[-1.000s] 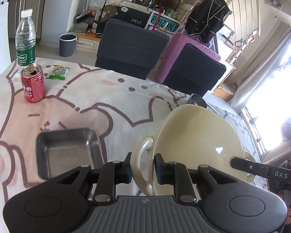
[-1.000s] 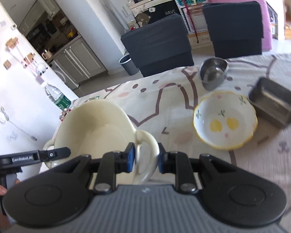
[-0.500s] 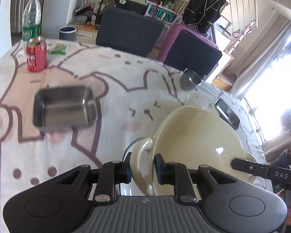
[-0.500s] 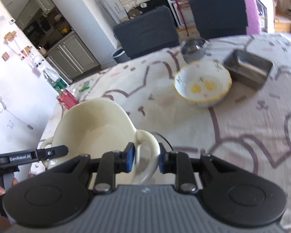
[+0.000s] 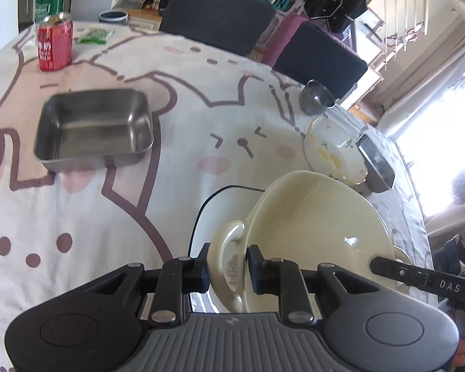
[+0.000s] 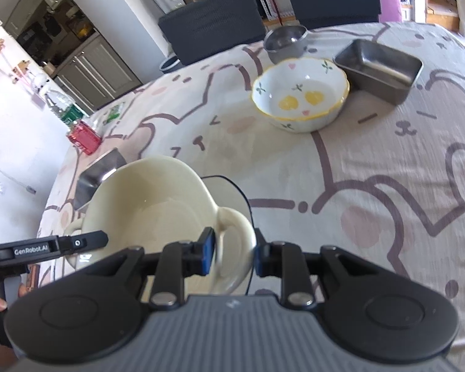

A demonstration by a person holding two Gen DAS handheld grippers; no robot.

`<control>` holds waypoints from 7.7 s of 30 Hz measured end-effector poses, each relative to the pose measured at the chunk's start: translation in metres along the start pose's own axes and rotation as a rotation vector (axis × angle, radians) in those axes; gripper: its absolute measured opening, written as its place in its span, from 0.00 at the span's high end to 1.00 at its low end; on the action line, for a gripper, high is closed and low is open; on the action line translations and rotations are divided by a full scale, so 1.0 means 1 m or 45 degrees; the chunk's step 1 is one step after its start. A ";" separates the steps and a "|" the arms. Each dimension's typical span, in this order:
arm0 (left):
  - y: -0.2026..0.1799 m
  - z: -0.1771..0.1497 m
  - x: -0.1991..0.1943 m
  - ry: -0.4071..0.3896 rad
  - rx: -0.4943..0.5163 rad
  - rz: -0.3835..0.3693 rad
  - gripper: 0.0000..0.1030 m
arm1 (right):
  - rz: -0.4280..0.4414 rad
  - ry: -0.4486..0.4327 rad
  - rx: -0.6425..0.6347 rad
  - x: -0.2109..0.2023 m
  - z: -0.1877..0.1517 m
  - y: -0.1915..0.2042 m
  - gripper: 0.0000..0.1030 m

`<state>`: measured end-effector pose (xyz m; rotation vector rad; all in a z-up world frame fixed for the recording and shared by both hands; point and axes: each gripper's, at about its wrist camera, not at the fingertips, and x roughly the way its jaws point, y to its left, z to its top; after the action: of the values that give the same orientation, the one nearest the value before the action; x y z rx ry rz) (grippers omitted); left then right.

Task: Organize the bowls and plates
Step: 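Lift the cream bowl and carry it over the white plate, then lower the cream bowl onto the white plate and open both grippers, then move both grippers to the yellow-rimmed flower-print bowl, then close both grippers on the rim of the flower-print bowl, then lift the flower-print bowl and carry it over the cream bowl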

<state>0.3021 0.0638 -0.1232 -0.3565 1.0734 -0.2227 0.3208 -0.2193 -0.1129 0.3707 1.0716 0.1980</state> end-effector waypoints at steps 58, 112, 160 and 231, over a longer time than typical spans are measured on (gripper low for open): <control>0.022 0.007 0.051 0.134 0.057 0.107 0.68 | -0.215 0.181 -0.214 0.056 0.002 0.027 0.66; -0.012 -0.012 0.016 -0.003 0.323 0.153 0.00 | -0.147 0.085 -0.211 0.040 -0.010 0.018 0.00; -0.157 0.135 0.194 -0.041 0.516 0.025 0.54 | -0.184 -0.276 0.585 0.088 0.109 -0.114 0.55; -0.155 0.135 0.229 0.152 0.539 -0.056 0.90 | -0.221 -0.171 0.358 0.091 0.112 -0.136 0.89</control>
<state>0.5264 -0.1352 -0.1918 0.0144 1.1050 -0.5054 0.4596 -0.3367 -0.1929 0.5330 0.9945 -0.1328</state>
